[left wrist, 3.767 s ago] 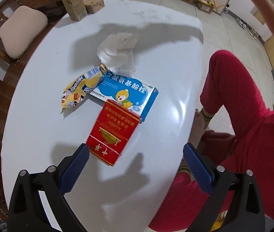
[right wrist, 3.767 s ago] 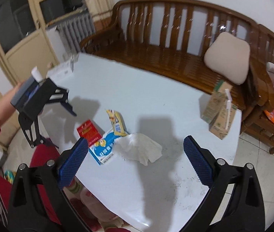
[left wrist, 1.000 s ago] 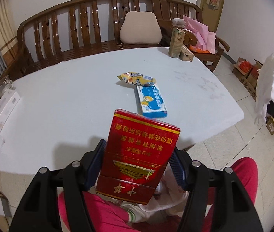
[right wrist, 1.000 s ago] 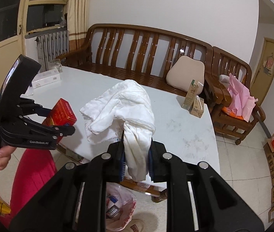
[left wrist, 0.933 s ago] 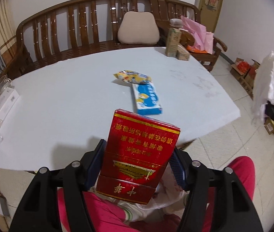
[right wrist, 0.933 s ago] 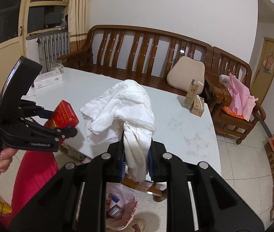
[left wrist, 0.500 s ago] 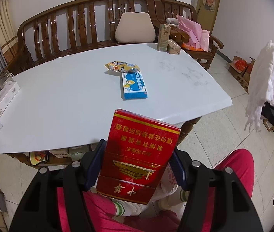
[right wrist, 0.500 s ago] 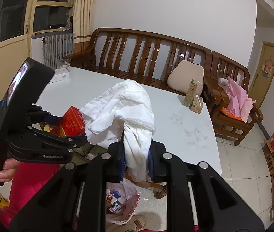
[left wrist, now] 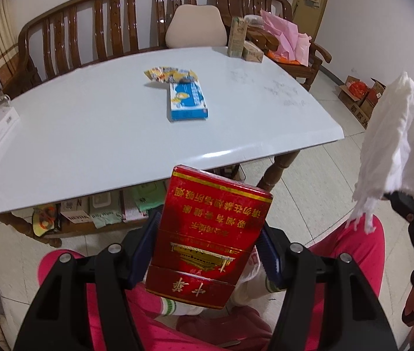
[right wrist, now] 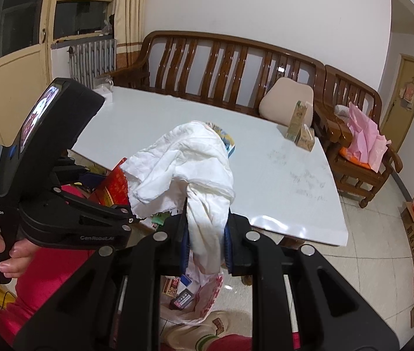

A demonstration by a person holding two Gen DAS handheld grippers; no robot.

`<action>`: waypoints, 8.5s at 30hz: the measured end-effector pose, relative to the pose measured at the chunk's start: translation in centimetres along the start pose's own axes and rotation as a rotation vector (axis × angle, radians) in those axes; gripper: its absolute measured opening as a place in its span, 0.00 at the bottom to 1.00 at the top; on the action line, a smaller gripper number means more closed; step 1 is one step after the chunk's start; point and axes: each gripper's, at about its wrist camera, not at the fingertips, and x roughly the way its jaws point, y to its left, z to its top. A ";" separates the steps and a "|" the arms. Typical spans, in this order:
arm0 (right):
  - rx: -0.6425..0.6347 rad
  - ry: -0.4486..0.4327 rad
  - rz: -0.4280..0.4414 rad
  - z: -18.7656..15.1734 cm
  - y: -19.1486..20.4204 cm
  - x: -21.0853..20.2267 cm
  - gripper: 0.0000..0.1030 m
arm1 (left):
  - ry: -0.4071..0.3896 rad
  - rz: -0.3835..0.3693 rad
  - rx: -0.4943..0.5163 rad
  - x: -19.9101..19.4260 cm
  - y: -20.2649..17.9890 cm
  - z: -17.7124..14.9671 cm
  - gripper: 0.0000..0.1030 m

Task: Collect trash
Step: 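Lift the red box and tissue and carry both down toward the bag, then lower red box and tissue into the bag and open both tools, then raise both open tools from the bag back up to the table, then close left tool on yellow snack wrapper while right tool grasps blue medicine box, then lift yellow wrapper with left tool while right tool lifts blue box off table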

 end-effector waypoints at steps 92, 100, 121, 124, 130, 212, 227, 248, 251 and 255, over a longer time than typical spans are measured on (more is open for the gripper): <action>0.288 0.841 0.155 -24.5 2.7 31.1 0.56 | 0.766 -0.059 -0.531 38.2 7.1 -8.3 0.76; 0.297 0.823 0.163 -24.1 2.3 30.5 0.60 | 0.715 -0.020 -0.485 36.5 6.6 -7.5 0.78; 0.309 0.495 0.154 -15.5 0.2 16.5 0.84 | 0.438 0.038 -0.217 19.2 4.6 -5.6 0.81; 0.288 0.352 0.098 -11.3 -1.5 11.8 0.92 | 0.370 0.016 -0.166 14.4 4.6 -3.6 0.83; 0.243 0.172 0.044 -3.6 -4.9 6.3 0.93 | 0.164 0.092 0.089 4.6 3.5 4.1 0.91; 0.290 0.499 -0.068 9.7 -4.5 32.1 0.64 | 0.283 -0.181 1.273 22.3 4.6 23.4 0.53; 0.275 0.507 -0.063 9.4 -6.5 31.2 0.60 | 0.247 -0.083 0.914 21.3 3.7 22.4 0.30; 0.291 0.408 -0.130 8.7 -8.3 25.0 0.60 | 0.245 -0.119 0.204 18.5 9.5 22.9 0.11; 0.296 0.391 -0.130 9.0 -8.6 24.5 0.60 | 0.234 -0.110 0.191 18.0 9.7 23.1 0.11; 0.294 0.363 -0.130 9.4 -8.6 23.3 0.60 | 0.182 -0.077 0.177 16.7 9.7 23.0 0.11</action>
